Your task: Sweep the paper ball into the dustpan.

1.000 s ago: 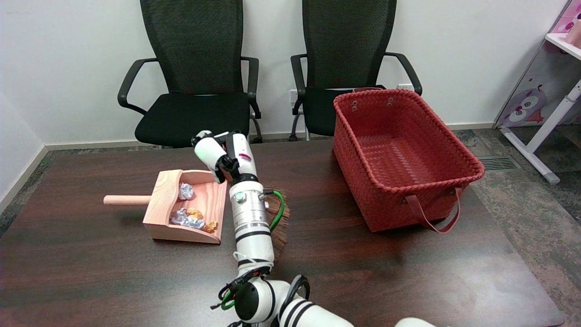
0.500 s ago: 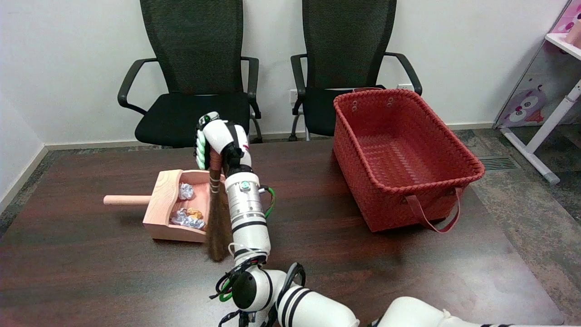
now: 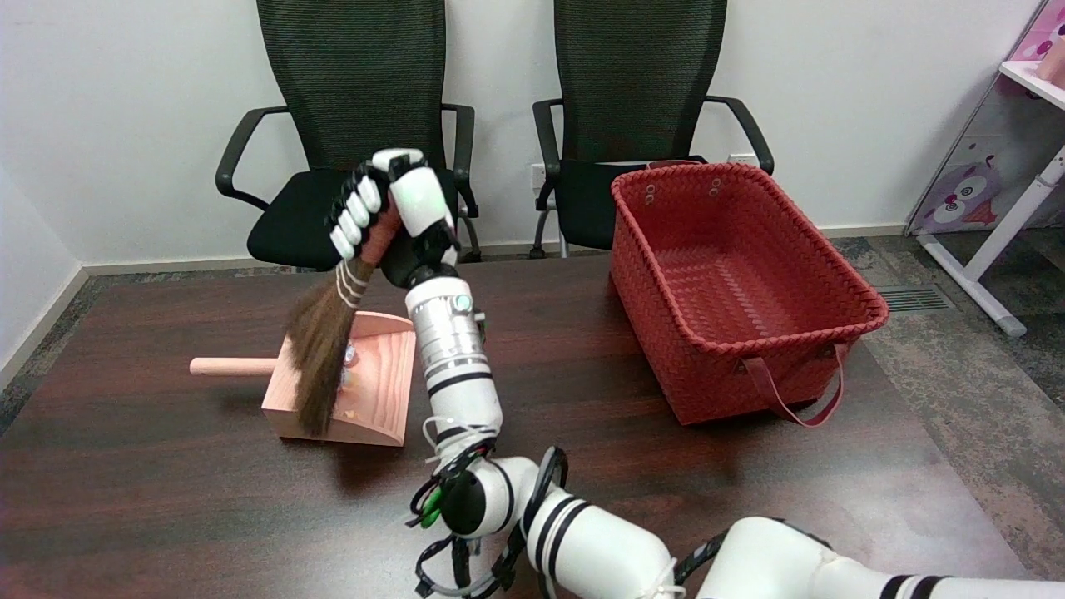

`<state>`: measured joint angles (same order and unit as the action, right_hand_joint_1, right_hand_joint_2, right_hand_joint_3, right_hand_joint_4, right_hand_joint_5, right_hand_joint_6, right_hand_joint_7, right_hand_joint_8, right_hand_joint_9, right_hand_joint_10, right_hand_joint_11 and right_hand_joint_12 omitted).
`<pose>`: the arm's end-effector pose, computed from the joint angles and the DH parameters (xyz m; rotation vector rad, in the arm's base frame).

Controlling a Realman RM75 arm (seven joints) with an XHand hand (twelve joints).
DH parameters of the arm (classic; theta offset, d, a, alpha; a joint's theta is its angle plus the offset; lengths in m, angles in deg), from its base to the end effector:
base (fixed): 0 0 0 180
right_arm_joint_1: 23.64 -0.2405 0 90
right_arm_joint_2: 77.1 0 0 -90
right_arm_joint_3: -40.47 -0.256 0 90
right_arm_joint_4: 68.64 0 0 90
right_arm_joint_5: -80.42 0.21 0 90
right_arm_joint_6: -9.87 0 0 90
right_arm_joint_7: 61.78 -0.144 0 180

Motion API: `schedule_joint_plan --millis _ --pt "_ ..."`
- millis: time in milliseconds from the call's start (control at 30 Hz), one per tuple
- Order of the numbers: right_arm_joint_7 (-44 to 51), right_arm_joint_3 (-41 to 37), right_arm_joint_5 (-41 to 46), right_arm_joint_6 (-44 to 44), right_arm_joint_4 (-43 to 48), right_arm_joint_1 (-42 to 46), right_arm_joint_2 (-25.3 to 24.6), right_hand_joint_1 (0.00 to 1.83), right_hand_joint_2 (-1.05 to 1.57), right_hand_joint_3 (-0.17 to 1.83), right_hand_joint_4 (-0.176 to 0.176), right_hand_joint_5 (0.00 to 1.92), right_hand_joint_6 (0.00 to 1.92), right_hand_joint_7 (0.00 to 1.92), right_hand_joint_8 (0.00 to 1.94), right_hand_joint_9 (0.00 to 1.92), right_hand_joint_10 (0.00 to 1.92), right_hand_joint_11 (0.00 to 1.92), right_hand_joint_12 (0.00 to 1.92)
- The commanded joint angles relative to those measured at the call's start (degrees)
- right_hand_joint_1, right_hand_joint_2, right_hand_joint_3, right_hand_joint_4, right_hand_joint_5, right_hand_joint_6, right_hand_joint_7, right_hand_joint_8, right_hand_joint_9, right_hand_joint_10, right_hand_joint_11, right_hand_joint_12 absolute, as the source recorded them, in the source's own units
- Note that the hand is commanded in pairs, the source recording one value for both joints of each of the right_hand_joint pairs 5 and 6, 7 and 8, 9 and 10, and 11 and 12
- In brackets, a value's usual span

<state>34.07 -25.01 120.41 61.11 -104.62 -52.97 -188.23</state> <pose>-0.2289 -0.4196 0.0449 1.1146 -1.5801 1.9303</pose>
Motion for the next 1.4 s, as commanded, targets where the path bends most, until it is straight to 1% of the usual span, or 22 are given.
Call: schedule_joint_plan --millis 33,100,133,267,400,467,533,633,700,833,900,967,1067,1167,1233,1400 --pt "-2.9 10.7 1.6 -2.4 -22.6 3.8 13.1 0.53 1.24 1.45 0.000 1.92 1.92 1.92 1.92 1.92 1.92 1.92 1.92" --pt "3.6 11.8 4.4 -4.0 -27.5 4.8 14.8 0.50 1.37 1.48 0.005 1.92 1.92 1.92 1.92 1.92 1.92 1.92 1.92" --pt "7.2 12.8 7.3 -5.5 -30.3 5.2 16.0 0.49 1.41 1.50 0.007 1.92 1.92 1.92 1.92 1.92 1.92 1.92 1.92" --pt "17.6 15.9 16.1 -7.3 -36.5 5.9 18.5 0.49 1.44 1.56 0.013 1.92 1.92 1.92 1.92 1.92 1.92 1.92 1.92" --pt "24.8 16.3 19.1 -7.5 -39.9 6.3 20.7 0.49 1.43 1.59 0.013 1.92 1.92 1.92 1.92 1.92 1.92 1.92 1.92" --pt "28.6 16.3 20.4 -8.4 -42.0 6.3 22.5 0.49 1.43 1.60 0.013 1.92 1.92 1.92 1.92 1.92 1.92 1.92 1.92" --pt "32.9 16.3 22.8 -10.8 -44.1 5.8 26.0 0.50 1.45 1.59 0.013 1.92 1.92 1.92 1.92 1.92 1.92 1.92 1.92" --pt "36.9 17.3 26.1 -14.5 -45.3 4.5 31.4 0.50 1.56 1.55 0.027 1.92 1.92 1.92 1.92 1.92 1.92 1.92 1.92" --pt "39.0 19.5 30.2 -15.0 -45.4 3.3 33.9 0.51 1.57 1.55 0.037 1.92 1.92 1.92 1.92 1.92 1.92 1.92 1.92" --pt "46.5 21.4 38.0 -14.4 -46.9 3.0 36.9 0.53 1.57 1.58 0.048 1.92 1.92 1.92 1.92 1.92 1.92 1.92 1.92" --pt "47.3 21.0 39.9 -14.1 -48.6 4.1 38.3 0.55 1.57 1.59 0.048 1.92 1.92 1.92 1.92 1.92 1.92 1.92 1.92" --pt "47.3 21.0 40.3 -13.0 -50.5 4.9 39.6 0.56 1.57 1.60 0.048 1.92 1.92 1.92 1.92 1.92 1.92 1.92 1.92" --pt "47.3 21.4 40.2 -8.6 -53.2 6.5 41.4 0.57 1.57 1.61 0.046 1.92 1.92 1.92 1.92 1.92 1.92 1.92 1.92" --pt "48.2 21.4 39.6 -3.4 -55.5 8.8 43.5 0.58 1.57 1.60 0.044 1.92 1.92 1.92 1.92 1.92 1.92 1.92 1.92" --pt "50.4 21.7 39.5 0.8 -56.7 10.6 44.7 0.59 1.57 1.60 0.043 1.92 1.92 1.92 1.92 1.92 1.92 1.92 1.92" --pt "50.8 21.3 39.5 7.2 -57.5 14.3 45.7 0.62 1.57 1.58 0.041 1.92 1.92 1.92 1.92 1.92 1.92 1.92 1.92"
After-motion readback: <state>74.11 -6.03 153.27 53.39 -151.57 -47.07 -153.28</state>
